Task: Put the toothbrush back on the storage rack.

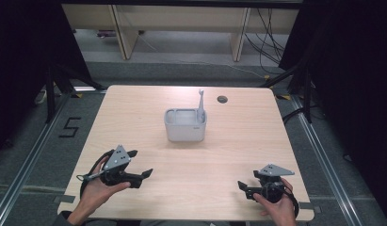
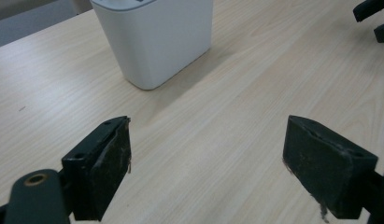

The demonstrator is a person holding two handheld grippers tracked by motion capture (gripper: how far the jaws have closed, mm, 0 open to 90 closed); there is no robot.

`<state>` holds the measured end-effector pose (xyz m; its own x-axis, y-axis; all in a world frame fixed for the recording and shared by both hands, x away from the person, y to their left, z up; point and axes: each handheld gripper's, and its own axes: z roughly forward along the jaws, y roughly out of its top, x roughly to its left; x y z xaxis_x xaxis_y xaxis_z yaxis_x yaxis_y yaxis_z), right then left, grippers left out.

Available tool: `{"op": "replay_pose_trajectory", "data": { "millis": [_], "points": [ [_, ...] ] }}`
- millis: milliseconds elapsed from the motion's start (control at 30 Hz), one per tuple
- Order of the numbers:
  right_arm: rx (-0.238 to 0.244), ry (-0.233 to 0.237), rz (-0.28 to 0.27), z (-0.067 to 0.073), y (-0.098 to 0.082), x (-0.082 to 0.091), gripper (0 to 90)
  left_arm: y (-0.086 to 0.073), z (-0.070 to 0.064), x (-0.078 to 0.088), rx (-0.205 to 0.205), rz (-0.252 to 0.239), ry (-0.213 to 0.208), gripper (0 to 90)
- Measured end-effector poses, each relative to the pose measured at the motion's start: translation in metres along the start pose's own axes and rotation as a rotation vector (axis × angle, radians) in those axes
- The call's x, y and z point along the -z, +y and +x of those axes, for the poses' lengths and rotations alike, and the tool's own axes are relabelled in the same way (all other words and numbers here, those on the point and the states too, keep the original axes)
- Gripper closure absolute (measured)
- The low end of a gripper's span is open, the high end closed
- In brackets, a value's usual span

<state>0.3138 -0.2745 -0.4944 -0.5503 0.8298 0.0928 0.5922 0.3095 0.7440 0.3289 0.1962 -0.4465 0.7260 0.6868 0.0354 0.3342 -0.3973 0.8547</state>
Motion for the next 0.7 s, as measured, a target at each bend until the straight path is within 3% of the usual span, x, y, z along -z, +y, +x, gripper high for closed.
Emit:
{"op": "replay_pose_trajectory", "data": {
  "millis": [167, 233, 267, 300, 467, 533, 567, 600, 633, 667, 700],
  "points": [
    [0.002, 0.001, 0.003, 0.000, 0.000, 0.000, 22.4, -0.007, -0.001, 0.003, -0.010, 0.017, 0.000, 15.1],
    [0.000, 0.000, -0.001, 0.000, 0.000, 0.000, 22.4, -0.010, -0.001, 0.006, -0.038, 0.042, 0.005, 15.0],
    [0.000, 0.000, 0.000, 0.000, 0.000, 0.000, 22.4, -0.011, -0.002, 0.005, -0.026, 0.031, 0.007, 15.1],
    [0.000, 0.000, 0.000, 0.000, 0.000, 0.000, 22.4, -0.012, -0.001, 0.006, -0.057, 0.035, 0.012, 15.1],
    [0.003, 0.000, 0.004, 0.000, 0.000, 0.000, 22.4, -0.016, -0.003, 0.007, -0.052, 0.025, 0.013, 15.1],
    [0.003, 0.000, 0.005, 0.000, 0.000, 0.000, 22.4, -0.018, -0.002, 0.010, -0.086, 0.065, 0.019, 15.1],
    [0.003, 0.000, 0.004, 0.000, 0.000, 0.000, 22.4, -0.020, -0.005, 0.008, -0.068, 0.050, 0.009, 15.1],
    [0.003, 0.000, 0.004, 0.000, 0.000, 0.000, 22.4, -0.020, -0.005, 0.008, -0.068, 0.050, 0.009, 15.0],
    [0.004, 0.002, 0.003, 0.000, 0.000, 0.000, 22.4, -0.021, -0.004, 0.010, -0.095, 0.076, 0.008, 15.0],
    [0.005, 0.002, 0.003, 0.000, 0.000, 0.000, 22.4, -0.023, -0.006, 0.008, -0.080, 0.066, 0.011, 15.1],
    [0.004, 0.002, 0.002, 0.000, 0.000, 0.000, 22.4, -0.025, -0.006, 0.010, -0.109, 0.101, 0.016, 15.1]
  ]
}}
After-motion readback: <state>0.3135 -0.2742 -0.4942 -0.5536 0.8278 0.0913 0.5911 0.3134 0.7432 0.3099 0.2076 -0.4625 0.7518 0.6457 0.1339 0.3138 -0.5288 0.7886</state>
